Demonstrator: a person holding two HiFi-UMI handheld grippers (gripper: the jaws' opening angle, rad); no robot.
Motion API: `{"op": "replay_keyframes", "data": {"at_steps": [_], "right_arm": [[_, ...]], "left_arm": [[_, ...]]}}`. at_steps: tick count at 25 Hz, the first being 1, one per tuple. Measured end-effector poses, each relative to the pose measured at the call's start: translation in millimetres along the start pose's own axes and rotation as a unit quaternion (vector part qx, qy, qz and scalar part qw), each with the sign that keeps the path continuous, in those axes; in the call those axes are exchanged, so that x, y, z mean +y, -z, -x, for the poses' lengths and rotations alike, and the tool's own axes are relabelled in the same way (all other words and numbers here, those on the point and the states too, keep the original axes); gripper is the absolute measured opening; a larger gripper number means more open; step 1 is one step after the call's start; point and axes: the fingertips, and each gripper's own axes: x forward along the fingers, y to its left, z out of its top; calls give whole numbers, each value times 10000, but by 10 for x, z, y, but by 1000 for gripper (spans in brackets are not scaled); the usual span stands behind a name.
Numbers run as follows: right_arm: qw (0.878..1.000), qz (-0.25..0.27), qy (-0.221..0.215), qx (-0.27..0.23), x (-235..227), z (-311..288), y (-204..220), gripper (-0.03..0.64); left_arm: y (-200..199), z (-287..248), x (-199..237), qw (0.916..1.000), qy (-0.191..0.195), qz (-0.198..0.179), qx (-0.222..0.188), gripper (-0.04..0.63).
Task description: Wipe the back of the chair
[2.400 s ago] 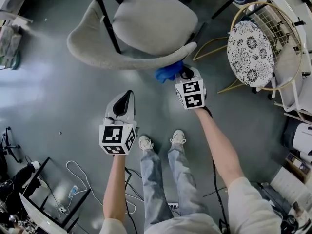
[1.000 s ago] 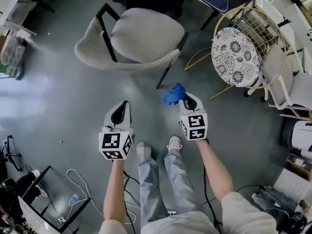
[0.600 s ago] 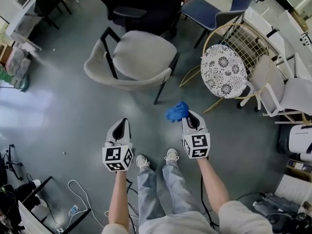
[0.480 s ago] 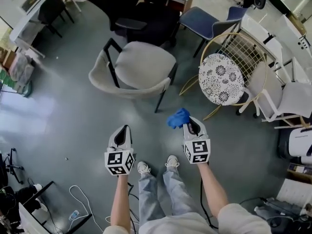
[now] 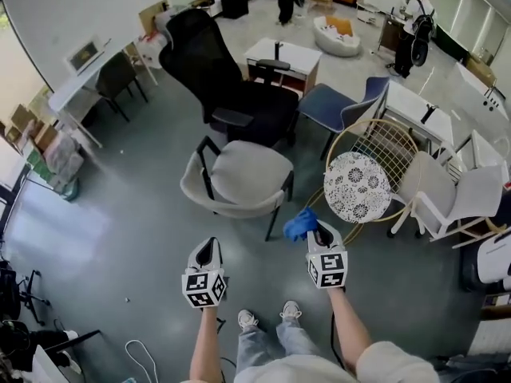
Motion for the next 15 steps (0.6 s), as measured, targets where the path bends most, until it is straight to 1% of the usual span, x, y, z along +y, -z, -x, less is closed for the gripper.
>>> {"op": "replay_keyframes", "data": {"at_steps": [6,9,13,15], "right_arm": [[9996,60,38,-285,-89,213,-607,38],[9995,76,41,-304,-123,354,-749,38],[9992,246,25,-309,-113,512,-954,38],[9990,313,26,-322,-58,606,-998,38]], "left_arm": [[-560,207,-111,9995,-33,-37,-296,5],[-706,336,-129,9993,-61,-128,-333,5],[-894,458,-102,9989,-88,-254,-393,5],[-927,565,-73,9987,-123,-290,-398,5]]}}
